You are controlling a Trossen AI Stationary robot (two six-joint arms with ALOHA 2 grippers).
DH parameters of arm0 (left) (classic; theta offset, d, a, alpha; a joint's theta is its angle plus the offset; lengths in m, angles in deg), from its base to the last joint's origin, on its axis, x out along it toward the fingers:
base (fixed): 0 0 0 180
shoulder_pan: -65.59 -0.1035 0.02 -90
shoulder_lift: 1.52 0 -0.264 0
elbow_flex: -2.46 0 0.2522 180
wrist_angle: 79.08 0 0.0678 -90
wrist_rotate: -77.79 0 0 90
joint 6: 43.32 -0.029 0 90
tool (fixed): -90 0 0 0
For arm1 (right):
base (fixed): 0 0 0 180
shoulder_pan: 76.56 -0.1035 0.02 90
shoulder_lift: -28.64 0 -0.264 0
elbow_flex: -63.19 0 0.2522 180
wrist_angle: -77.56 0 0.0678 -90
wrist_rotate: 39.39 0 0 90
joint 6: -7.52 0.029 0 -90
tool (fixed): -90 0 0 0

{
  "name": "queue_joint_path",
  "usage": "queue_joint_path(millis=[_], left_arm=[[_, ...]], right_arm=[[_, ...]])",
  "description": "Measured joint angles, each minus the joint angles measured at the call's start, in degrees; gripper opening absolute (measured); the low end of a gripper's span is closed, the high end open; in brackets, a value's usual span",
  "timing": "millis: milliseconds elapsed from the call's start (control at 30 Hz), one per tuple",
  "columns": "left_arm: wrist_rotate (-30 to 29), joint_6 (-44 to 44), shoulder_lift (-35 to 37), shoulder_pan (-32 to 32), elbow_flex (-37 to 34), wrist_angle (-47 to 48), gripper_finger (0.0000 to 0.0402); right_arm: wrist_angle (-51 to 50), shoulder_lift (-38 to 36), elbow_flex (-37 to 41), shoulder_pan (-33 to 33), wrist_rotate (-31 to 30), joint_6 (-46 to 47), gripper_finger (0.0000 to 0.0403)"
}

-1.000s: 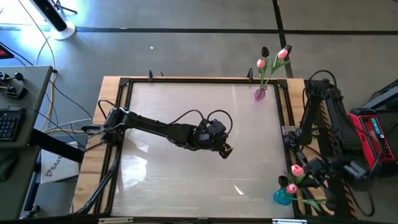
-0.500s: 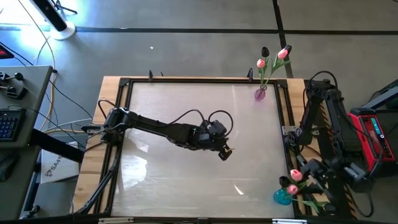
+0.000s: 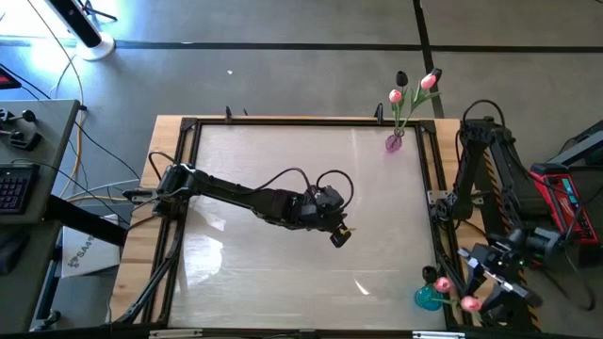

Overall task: Sort flowers into vase by color
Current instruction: Put the pink flower into the blue vase, then return to Home Position

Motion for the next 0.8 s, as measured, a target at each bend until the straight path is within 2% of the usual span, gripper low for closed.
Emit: queue_joint_path(millis=[200,333,500,567,800], left_arm=[[-0.04,0.00,0.00,0.11,-0.02,-2.71,0.0060],[0.43,-0.97,0.07,0.32,-0.02,-8.18,0.0060],[4.23,-6.38,0.89,0.47,-0.07,-19.48,0.0060],[4.59,-8.23,1.41,0.61,0.00,-23.79,0.0060],[4.81,-13.38,5.18,0.92,-0.09,-27.85,0.0060]], right_arm=[[7.07,-1.62,0.00,0.00,0.78,-5.92,0.0204],[18.02,-2.82,0.00,0.00,0.58,-15.40,0.0204],[32.02,-3.73,-0.07,0.00,-1.67,-30.78,0.0204],[33.12,-4.14,-0.07,0.07,-3.89,-34.11,0.0204],[29.98,-6.24,-0.07,2.77,-15.81,-41.75,0.0204]])
